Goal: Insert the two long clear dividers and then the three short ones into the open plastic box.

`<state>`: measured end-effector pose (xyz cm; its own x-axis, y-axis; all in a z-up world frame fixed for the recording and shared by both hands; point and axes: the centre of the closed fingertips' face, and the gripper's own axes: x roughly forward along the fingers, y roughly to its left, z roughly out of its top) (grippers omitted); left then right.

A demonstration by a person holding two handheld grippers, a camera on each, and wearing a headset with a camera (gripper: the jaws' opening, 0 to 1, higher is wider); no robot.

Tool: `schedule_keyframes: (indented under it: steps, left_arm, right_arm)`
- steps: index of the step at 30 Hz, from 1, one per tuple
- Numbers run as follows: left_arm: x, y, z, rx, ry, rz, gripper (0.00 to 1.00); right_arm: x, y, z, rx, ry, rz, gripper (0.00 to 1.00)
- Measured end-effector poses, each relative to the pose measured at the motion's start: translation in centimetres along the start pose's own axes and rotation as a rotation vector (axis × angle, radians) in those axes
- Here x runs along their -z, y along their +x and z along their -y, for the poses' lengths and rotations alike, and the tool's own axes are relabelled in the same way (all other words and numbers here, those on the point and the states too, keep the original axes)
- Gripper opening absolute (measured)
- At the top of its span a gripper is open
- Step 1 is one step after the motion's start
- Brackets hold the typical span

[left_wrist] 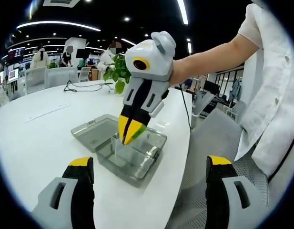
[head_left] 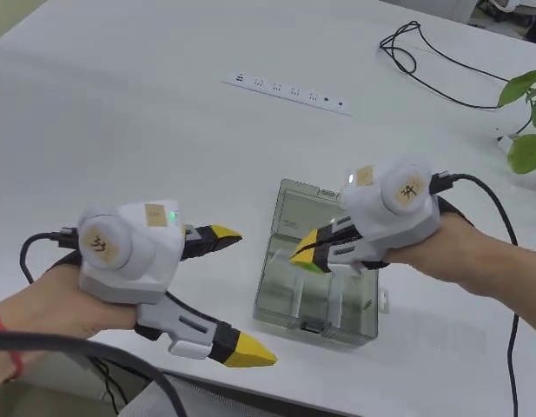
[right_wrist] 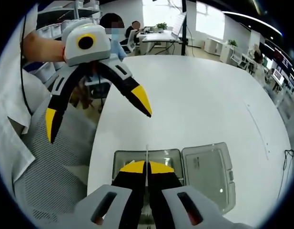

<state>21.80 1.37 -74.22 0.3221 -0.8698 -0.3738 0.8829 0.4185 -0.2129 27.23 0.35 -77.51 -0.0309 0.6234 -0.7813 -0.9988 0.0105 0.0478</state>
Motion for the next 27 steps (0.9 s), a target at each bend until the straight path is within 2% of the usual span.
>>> schedule_keyframes:
  steps: [18, 27]
  left_arm:
    - [0.4, 0.0, 0.1, -0.001, -0.009, -0.003, 1.0]
    - [0.4, 0.0, 0.1, 0.0, -0.012, -0.003, 1.0]
  right_arm:
    - [1.6, 2.7, 0.1, -0.011, -0.005, -0.072, 0.02]
    - [1.9, 3.0, 0.0, -0.018, -0.007, -0.096, 0.02]
